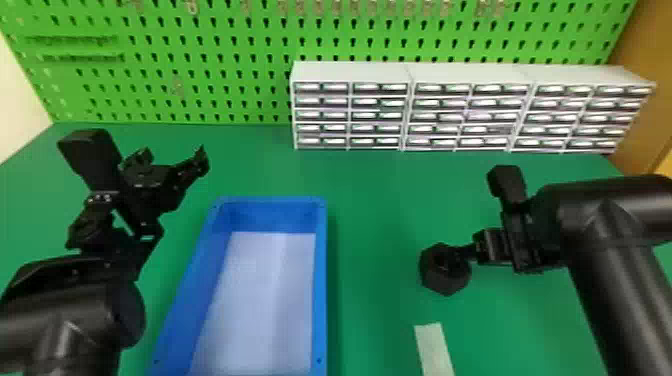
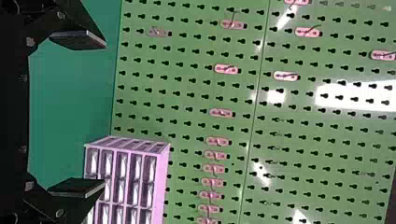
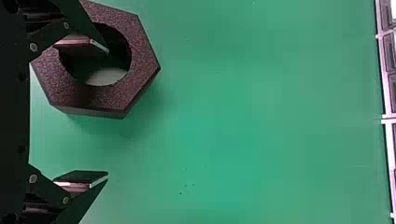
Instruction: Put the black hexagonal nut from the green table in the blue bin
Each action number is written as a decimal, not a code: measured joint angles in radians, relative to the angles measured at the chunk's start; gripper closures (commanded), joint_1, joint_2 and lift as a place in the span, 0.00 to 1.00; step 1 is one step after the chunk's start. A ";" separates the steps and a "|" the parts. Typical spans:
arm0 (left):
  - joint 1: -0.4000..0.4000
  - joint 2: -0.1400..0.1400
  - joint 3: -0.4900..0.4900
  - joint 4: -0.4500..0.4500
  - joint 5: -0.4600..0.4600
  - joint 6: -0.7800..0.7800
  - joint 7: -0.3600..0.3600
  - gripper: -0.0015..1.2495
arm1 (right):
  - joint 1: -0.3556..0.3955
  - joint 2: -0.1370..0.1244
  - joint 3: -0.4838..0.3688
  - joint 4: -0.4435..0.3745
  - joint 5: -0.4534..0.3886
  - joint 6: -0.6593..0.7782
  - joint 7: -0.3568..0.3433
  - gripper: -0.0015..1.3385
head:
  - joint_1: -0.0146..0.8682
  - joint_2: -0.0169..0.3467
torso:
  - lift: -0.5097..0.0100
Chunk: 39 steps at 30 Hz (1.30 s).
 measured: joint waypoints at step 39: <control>-0.003 0.000 0.005 0.000 0.001 -0.012 0.000 0.18 | 0.004 0.013 -0.009 0.044 0.019 -0.011 0.000 0.40 | 0.79 0.19 | 0.79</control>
